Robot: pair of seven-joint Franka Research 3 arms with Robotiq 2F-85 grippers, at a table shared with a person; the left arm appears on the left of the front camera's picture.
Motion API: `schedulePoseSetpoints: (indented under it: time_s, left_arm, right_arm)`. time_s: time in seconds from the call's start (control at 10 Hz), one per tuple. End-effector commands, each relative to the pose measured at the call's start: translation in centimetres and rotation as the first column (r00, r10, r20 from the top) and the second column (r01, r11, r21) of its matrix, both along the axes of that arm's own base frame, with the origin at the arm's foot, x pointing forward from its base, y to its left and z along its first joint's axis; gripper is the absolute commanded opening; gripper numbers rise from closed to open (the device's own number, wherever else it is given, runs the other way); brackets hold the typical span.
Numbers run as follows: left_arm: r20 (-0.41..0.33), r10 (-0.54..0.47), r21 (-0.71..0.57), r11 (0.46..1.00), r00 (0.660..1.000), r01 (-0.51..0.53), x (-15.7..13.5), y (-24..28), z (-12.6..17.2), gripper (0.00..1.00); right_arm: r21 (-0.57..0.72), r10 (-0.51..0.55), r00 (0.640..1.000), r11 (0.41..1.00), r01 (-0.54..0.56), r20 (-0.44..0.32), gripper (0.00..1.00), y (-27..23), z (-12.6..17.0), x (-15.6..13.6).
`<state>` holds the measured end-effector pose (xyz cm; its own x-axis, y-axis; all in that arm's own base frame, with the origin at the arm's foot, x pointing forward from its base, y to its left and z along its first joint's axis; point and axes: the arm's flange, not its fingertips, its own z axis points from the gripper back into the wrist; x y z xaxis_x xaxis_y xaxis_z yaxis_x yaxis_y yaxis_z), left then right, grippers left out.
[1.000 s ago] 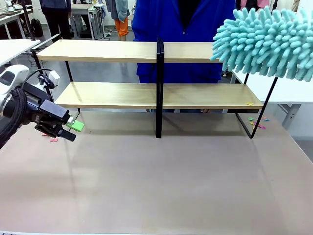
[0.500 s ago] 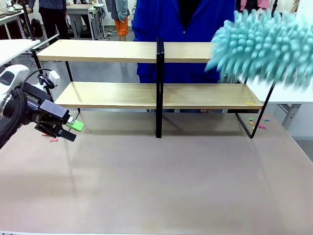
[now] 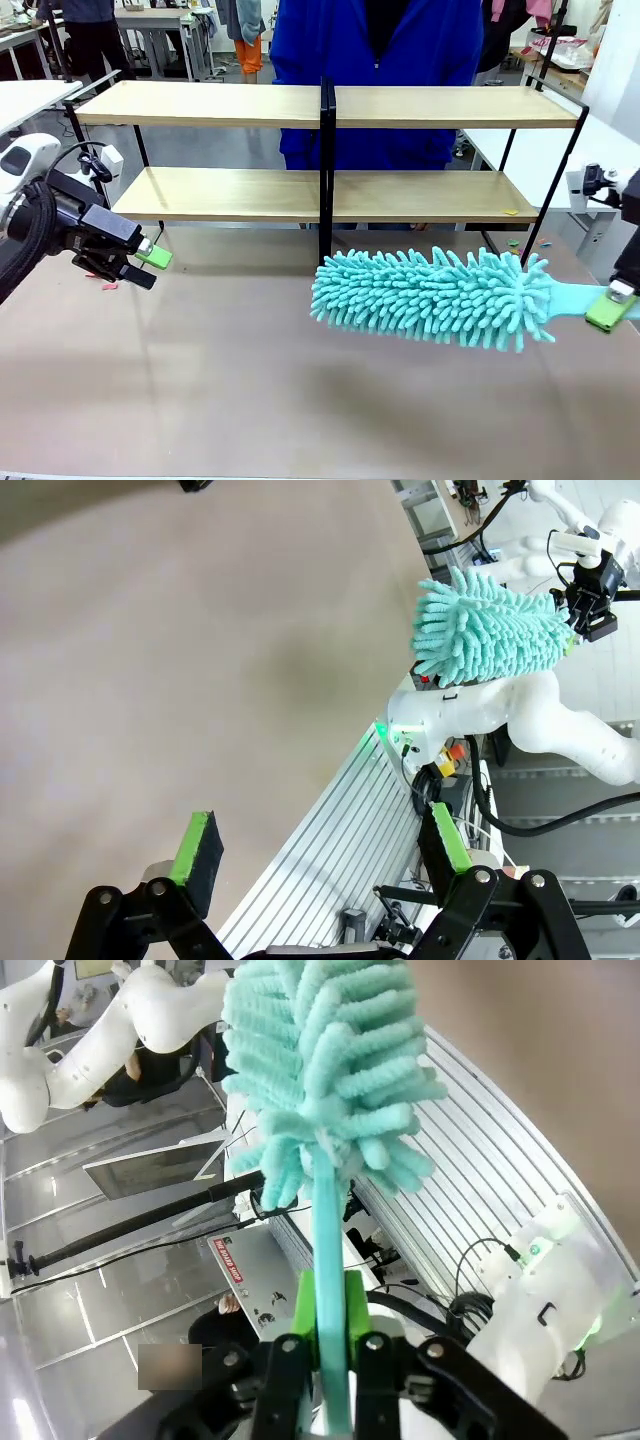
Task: Clean the shelves.
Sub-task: Place the Duster on the table.
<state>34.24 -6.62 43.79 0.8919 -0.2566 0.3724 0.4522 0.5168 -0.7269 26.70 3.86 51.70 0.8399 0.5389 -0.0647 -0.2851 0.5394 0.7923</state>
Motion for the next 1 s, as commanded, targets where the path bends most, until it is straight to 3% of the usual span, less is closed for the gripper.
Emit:
schedulePoseSetpoints:
  time_s: [0.0, 0.4, 0.5, 0.6, 0.7, 0.9]
  left_arm:
    - [0.020, -0.009, -0.026, 1.000, 1.000, 0.009, 0.1, -0.2, 0.0, 1.00]
    - [0.000, -0.001, 0.000, 1.000, 1.000, 0.001, 0.0, 0.0, 0.0, 1.00]
    - [-0.036, -0.021, -0.040, 0.999, 0.999, 0.020, 0.1, 0.0, -0.5, 1.00]
    - [-0.100, -0.041, -0.167, 0.986, 0.994, 0.024, 0.3, 0.5, -1.0, 1.00]
    - [-0.193, 0.028, -0.217, 0.974, 0.981, -0.071, 0.5, 1.7, -2.0, 1.00]
    - [-0.311, 0.217, -0.278, 0.910, 0.925, -0.307, 0.9, 5.3, -3.5, 1.00]
  right_arm:
    - [0.007, 0.013, 1.000, 1.000, -0.012, -0.015, 0.12, -1.4, -1.6, 0.3]
    - [0.056, -0.040, 0.991, 0.997, 0.047, -0.127, 0.12, -3.2, -7.2, 1.3]
    - [0.032, -0.044, 0.986, 0.998, 0.050, -0.159, 0.12, -3.4, -8.6, 1.8]
    - [-0.015, -0.051, 0.984, 0.999, 0.049, -0.172, 0.12, -3.5, -9.6, 2.1]
    - [-0.064, -0.063, 0.982, 0.997, 0.052, -0.178, 0.12, -3.7, -10.4, 2.4]
    - [-0.081, -0.072, 0.980, 0.995, 0.058, -0.184, 0.12, -3.8, -11.1, 3.1]
